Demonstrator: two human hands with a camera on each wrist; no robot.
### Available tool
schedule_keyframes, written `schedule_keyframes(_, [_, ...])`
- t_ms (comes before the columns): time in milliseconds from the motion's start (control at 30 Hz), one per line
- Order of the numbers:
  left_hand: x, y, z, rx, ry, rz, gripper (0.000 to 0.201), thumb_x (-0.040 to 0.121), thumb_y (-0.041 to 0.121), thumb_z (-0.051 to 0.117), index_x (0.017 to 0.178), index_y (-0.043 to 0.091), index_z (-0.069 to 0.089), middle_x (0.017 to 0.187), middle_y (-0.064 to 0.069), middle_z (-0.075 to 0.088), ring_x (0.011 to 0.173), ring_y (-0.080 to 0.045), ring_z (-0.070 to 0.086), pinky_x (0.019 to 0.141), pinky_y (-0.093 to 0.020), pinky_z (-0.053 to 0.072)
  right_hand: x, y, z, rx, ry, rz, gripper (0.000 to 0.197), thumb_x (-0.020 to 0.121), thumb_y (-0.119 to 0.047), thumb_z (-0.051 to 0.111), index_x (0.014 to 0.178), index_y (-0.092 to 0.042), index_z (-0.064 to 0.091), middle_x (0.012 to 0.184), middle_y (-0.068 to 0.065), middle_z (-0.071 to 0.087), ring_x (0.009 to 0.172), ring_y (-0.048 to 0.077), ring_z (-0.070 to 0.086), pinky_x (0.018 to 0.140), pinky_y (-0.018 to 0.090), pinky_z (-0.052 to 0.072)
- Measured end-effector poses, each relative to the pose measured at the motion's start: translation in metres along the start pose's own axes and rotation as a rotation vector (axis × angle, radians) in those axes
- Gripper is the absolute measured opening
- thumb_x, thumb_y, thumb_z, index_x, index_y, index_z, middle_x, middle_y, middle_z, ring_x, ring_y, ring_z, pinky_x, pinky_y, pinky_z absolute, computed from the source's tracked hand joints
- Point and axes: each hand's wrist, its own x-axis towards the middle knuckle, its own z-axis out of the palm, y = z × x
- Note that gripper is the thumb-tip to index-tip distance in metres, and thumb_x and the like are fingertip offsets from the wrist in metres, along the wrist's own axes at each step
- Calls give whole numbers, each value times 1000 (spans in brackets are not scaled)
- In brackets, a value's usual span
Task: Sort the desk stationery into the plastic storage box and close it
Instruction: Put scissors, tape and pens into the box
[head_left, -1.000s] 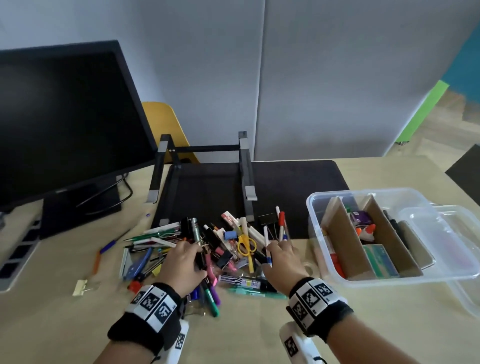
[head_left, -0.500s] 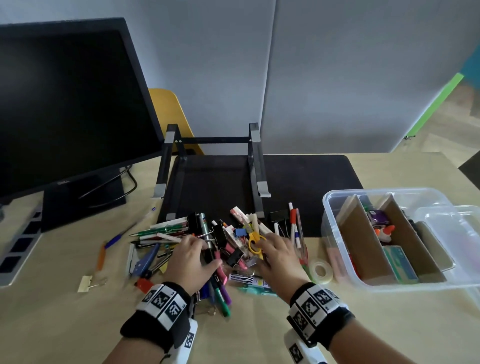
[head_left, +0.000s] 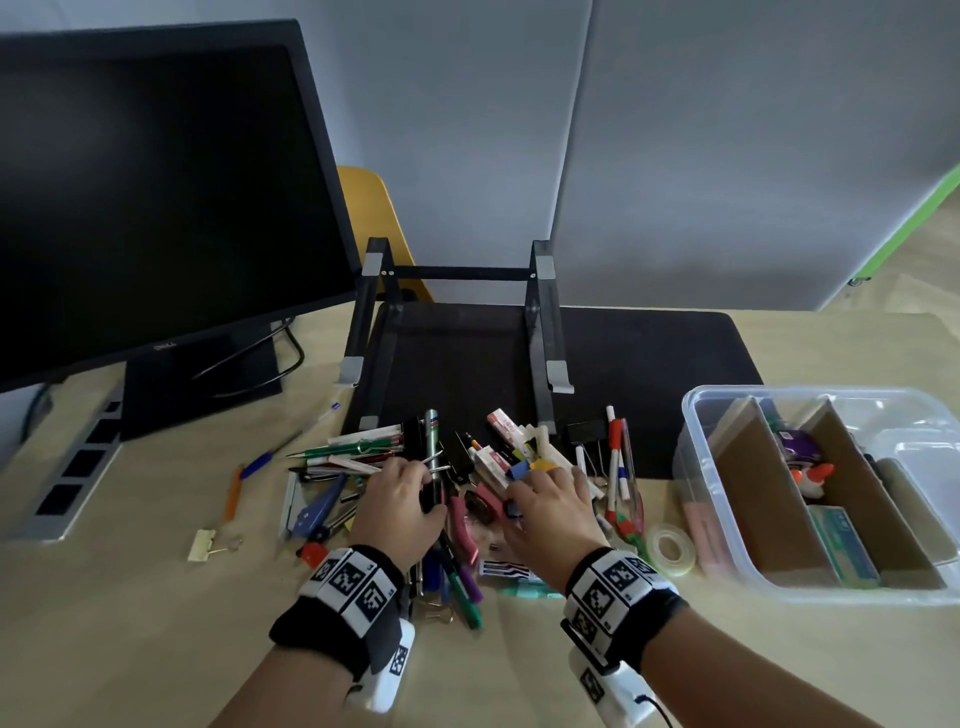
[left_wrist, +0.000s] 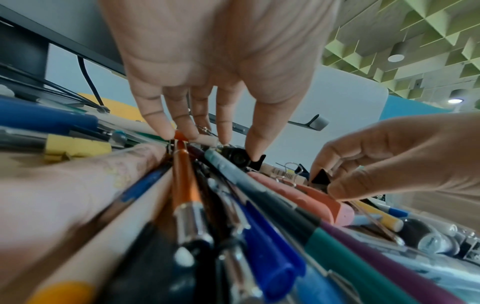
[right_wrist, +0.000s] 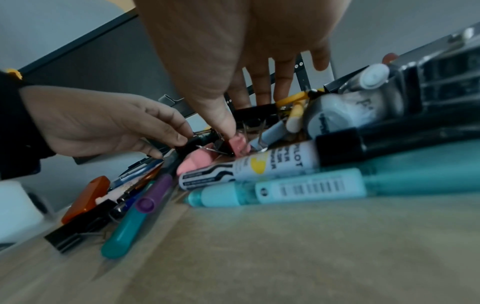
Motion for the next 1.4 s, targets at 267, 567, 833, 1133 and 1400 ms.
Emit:
schedule_keyframes(267, [-3, -3, 2, -23, 56, 27, 24, 80, 24, 69, 98, 12, 60, 110, -1, 47, 105, -21, 48, 88, -31, 45, 1, -9, 1, -64, 42, 4, 28, 70, -40, 67, 93, -24, 65, 97, 0, 60, 99, 29, 58, 99, 59, 36])
schedule_keyframes(567, [-3, 0, 1, 22, 29, -26, 28, 82, 39, 66, 95, 16, 56, 110, 2, 42, 105, -17, 43, 90, -31, 44, 9, -19, -3, -105, -59, 35, 33, 85, -38, 50, 110, -20, 63, 139, 4, 33, 134, 29, 19, 111, 62, -6])
schedule_keyframes(833, [-3, -1, 2, 38, 25, -54, 28, 85, 39, 63, 100, 16, 57, 111, 2, 47, 108, -18, 45, 92, -30, 43, 9, -10, -9, 14, 70, 94, 31, 89, -38, 44, 97, -17, 65, 136, 0, 35, 132, 25, 23, 115, 55, -3])
schedule_keyframes(1133, [-1, 3, 1, 45, 23, -88, 21, 83, 32, 63, 93, 15, 57, 103, -2, 51, 102, -23, 49, 86, -34, 45, 0, 13, -16, 140, 275, 96, 25, 81, -38, 62, 68, -19, 69, 113, 2, 56, 109, 30, 48, 110, 56, 25])
schedule_keyframes(1400, [13, 15, -3, 104, 7, -135, 35, 83, 44, 63, 101, 14, 58, 107, -3, 54, 103, -22, 53, 84, -35, 49, -8, 30, -26, 395, 327, 185, 21, 88, -24, 62, 96, -8, 73, 116, 5, 52, 113, 23, 42, 101, 32, 34])
